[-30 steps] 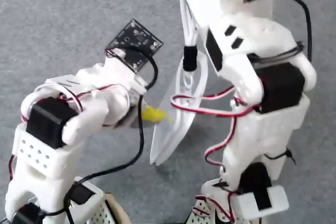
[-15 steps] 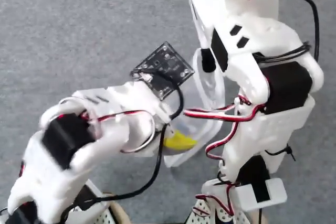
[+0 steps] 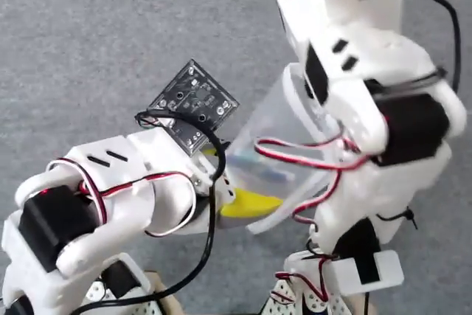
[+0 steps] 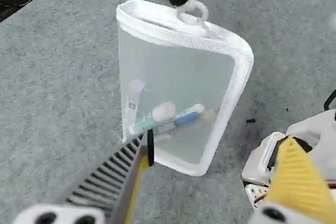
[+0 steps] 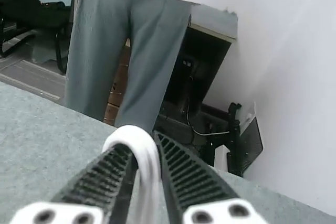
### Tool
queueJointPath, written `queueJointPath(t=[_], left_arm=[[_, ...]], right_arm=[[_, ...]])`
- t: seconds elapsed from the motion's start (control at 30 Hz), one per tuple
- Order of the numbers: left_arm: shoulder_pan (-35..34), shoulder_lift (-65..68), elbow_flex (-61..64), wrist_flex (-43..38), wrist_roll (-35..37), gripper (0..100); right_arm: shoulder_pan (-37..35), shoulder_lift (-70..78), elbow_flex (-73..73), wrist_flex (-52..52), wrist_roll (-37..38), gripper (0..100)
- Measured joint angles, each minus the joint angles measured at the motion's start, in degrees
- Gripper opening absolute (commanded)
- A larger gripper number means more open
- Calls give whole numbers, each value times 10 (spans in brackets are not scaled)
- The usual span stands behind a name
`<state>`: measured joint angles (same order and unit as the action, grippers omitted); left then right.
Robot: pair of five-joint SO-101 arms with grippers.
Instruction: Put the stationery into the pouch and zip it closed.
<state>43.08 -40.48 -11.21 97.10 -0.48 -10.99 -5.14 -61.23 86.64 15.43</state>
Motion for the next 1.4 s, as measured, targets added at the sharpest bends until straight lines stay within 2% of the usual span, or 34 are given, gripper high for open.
queueJointPath(t=[0.13,0.3,0.47,0.7,0.9,1.07,1.13,1.4], left_arm=[[0,-4,14,-3,0,373],[-19,-4,19,-4,0,375],[-47,-4,19,-4,0,375],[-48,-4,19,-4,0,375],[-49,-4,19,-4,0,375],[-50,-4,19,-4,0,375],[-50,-4,19,-4,0,375],[-50,-4,19,-4,0,375]], right_arm=[[0,-14,-13,47,-43,13],[3,-18,-31,62,-50,13],[90,-33,-75,39,-50,13],[238,-36,-82,-8,-50,12],[279,-36,-82,-13,-50,12],[276,-36,-82,-14,-53,12],[247,-36,-82,-11,-53,12],[33,-38,-82,42,-53,12]])
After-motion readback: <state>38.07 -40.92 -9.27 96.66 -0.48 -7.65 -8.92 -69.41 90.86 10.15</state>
